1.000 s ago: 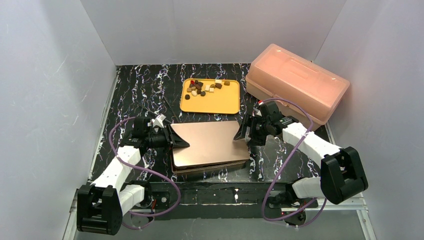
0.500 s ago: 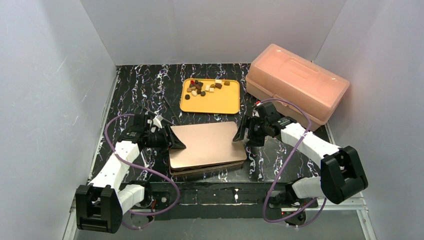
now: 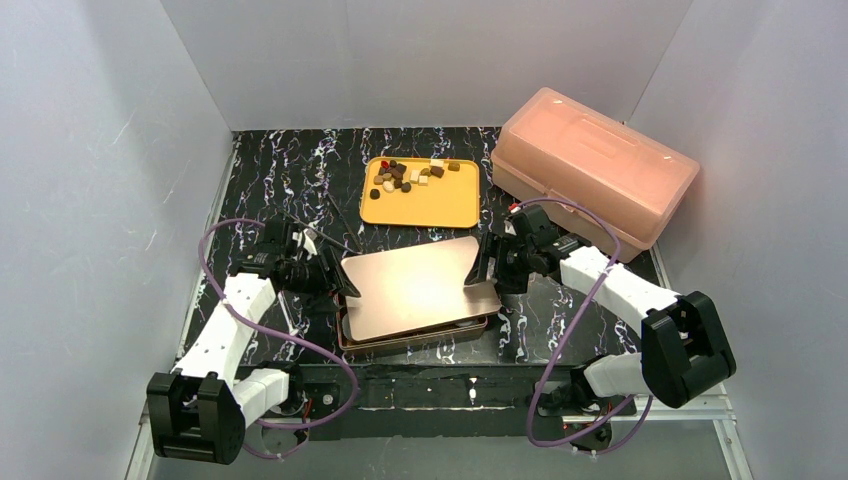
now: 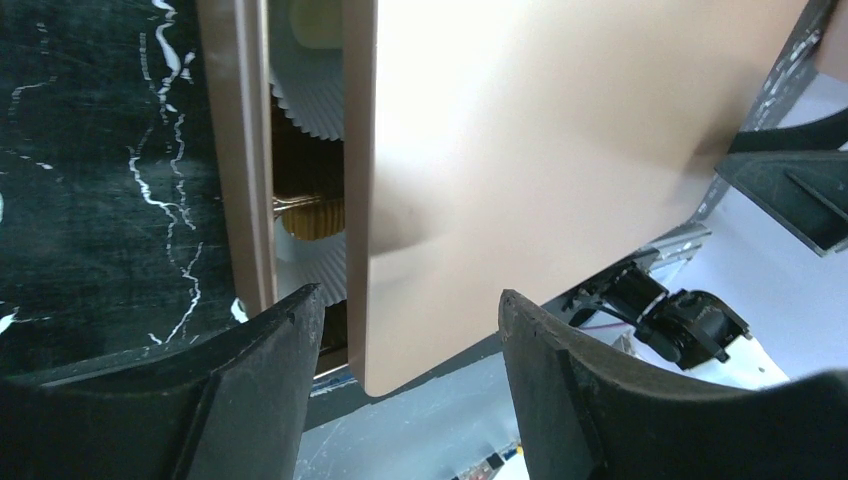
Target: Pack the chocolate
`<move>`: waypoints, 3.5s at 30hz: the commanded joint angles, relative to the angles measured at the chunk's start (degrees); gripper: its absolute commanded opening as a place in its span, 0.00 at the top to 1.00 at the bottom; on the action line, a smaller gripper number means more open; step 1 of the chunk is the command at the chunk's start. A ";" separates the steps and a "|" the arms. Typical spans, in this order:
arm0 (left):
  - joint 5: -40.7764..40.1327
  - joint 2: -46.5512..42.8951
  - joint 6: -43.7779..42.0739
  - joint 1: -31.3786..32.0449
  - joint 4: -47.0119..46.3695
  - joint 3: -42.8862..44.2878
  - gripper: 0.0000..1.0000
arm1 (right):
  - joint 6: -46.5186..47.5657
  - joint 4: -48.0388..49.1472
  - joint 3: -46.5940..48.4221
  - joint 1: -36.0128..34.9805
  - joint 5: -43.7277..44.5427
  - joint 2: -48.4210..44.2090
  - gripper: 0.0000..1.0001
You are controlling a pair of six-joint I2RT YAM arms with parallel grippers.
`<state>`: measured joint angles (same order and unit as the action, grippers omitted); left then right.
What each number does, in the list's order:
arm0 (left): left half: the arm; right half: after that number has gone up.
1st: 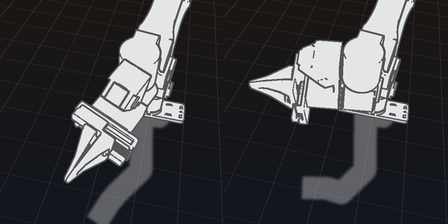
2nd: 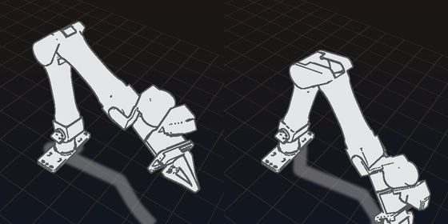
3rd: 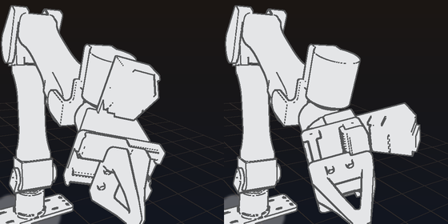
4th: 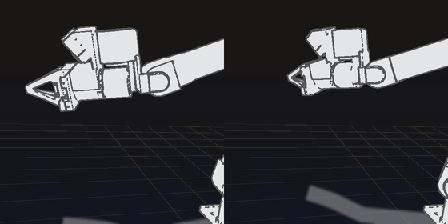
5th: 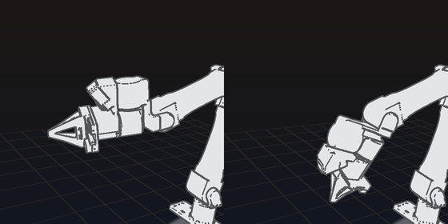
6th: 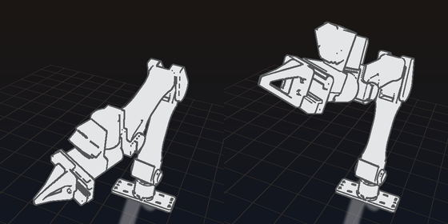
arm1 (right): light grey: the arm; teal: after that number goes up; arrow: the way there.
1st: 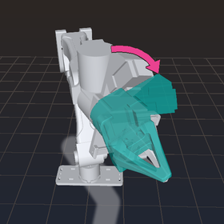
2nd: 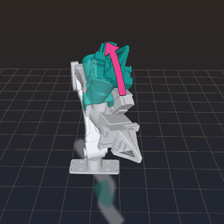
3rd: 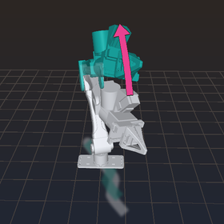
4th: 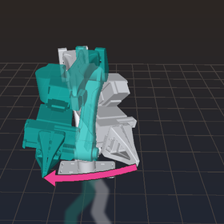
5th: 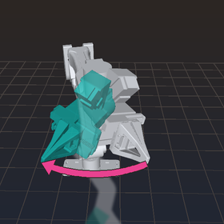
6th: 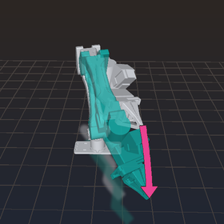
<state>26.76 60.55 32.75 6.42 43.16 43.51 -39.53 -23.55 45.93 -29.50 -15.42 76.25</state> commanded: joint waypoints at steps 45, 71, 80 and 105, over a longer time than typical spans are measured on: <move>-21.12 8.38 24.70 0.52 -3.50 -6.07 0.95 | 6.75 -6.80 6.62 -5.92 7.89 3.62 0.18; -29.08 13.94 25.39 7.81 -0.08 2.72 0.92 | 7.82 -10.73 6.03 -6.80 10.96 1.76 0.13; -36.36 11.20 16.25 4.54 5.64 10.77 0.81 | 8.26 -11.23 5.08 -6.80 11.72 0.04 0.11; -26.76 56.11 3.03 23.32 3.41 57.08 0.70 | 8.41 -14.84 7.22 -7.07 14.52 -5.77 0.10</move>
<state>-1.21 117.34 37.15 28.56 44.21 97.43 -32.01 -37.15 50.89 -36.14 -2.09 73.12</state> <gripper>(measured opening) 0.296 0.900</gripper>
